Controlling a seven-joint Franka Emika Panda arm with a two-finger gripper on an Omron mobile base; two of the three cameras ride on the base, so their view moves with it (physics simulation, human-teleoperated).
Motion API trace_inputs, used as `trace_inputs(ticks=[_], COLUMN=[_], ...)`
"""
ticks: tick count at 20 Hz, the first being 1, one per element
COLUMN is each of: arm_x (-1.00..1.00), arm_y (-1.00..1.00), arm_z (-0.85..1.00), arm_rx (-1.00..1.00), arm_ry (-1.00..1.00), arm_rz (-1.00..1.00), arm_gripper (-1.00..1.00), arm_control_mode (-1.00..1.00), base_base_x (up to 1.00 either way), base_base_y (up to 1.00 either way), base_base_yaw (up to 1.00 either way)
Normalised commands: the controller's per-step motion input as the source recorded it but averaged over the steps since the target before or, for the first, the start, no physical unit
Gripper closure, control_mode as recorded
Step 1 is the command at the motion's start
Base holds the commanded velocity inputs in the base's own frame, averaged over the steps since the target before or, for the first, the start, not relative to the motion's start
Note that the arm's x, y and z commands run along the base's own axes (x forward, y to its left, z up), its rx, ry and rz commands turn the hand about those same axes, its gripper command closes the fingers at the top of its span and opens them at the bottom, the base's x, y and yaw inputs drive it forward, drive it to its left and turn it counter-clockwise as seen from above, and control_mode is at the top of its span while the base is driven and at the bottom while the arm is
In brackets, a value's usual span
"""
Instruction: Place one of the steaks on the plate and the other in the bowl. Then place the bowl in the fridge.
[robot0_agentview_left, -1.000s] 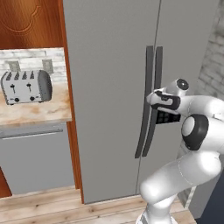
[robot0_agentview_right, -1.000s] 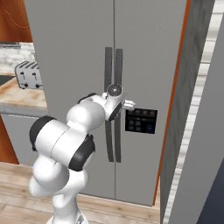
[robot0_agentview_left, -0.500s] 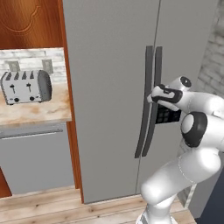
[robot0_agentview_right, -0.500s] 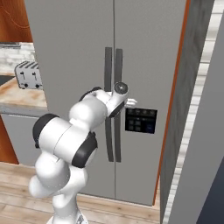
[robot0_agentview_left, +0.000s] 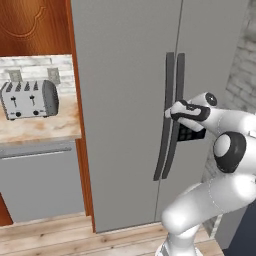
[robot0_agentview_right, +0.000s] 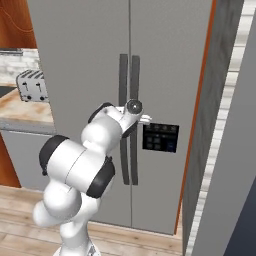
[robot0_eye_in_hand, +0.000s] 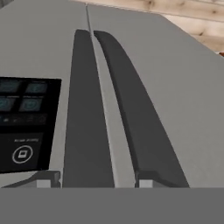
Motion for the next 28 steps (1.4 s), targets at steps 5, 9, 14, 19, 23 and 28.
trace_inputs(ticks=[5,9,14,19,23,28], arm_x=[0.01,-0.04,-0.48,-0.73,-0.67,-0.48], arm_y=[0.03,-0.13,-0.28,-0.25,-0.28,-0.36], arm_z=[0.00,0.00,0.02,0.01,0.00,0.00], arm_rx=[0.00,0.00,-0.06,-0.07,-0.11,-0.20], arm_ry=[-0.10,-0.01,0.00,0.00,0.00,0.03], arm_rz=[0.11,0.08,0.01,0.01,0.00,0.00], arm_gripper=[1.00,1.00,1.00,1.00,1.00,1.00], arm_control_mode=[-1.00,-1.00,-1.00,-1.00,-1.00,-1.00], base_base_x=[0.00,0.00,0.00,0.00,0.00,0.00], base_base_y=[0.00,0.00,0.00,0.00,0.00,0.00], base_base_yaw=[0.00,0.00,0.00,0.00,0.00,0.00])
